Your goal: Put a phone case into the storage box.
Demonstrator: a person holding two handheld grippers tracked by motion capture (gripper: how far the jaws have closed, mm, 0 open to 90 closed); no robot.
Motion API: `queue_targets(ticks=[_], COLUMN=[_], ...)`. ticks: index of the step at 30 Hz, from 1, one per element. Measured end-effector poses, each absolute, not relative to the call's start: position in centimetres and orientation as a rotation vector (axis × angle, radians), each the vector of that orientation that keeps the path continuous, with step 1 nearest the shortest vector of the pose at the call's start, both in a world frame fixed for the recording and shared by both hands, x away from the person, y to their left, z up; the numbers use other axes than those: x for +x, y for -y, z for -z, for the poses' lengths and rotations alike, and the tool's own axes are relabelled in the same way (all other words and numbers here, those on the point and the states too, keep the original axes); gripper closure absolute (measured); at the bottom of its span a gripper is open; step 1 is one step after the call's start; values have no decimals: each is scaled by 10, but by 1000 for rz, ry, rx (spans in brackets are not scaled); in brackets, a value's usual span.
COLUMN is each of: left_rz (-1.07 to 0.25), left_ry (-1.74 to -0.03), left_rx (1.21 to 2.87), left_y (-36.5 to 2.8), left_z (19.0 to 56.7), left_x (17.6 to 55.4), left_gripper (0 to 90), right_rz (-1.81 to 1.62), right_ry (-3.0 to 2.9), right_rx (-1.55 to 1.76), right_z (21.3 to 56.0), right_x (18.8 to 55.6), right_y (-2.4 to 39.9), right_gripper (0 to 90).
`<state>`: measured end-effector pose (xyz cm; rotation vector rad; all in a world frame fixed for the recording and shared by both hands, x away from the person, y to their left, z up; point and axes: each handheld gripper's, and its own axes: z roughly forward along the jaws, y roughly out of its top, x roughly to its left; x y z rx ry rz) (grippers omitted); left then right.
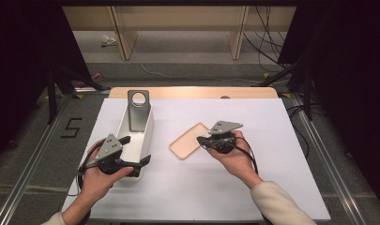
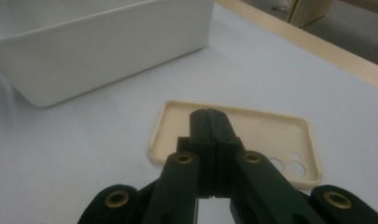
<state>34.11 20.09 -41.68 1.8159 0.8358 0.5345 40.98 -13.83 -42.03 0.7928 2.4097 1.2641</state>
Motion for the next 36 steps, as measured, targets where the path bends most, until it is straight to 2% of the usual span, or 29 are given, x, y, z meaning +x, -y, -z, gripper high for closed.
queue_targets(ticks=[16,26,36], left_rz=[-531,-525,-523], left_ry=[-838,-842,-845], left_rx=[1821,1829,1830], left_y=[-201,-201,-201], left_z=[418,420,421], left_x=[341,342,342], left_gripper=[14,15,15], right_rz=[-1022,-938,-883], right_ry=[-2603,-2655,-2705], right_rx=[825,847,838], right_z=[463,474,470], right_x=[436,441,443], right_y=[82,85,89], right_gripper=[900,900,900])
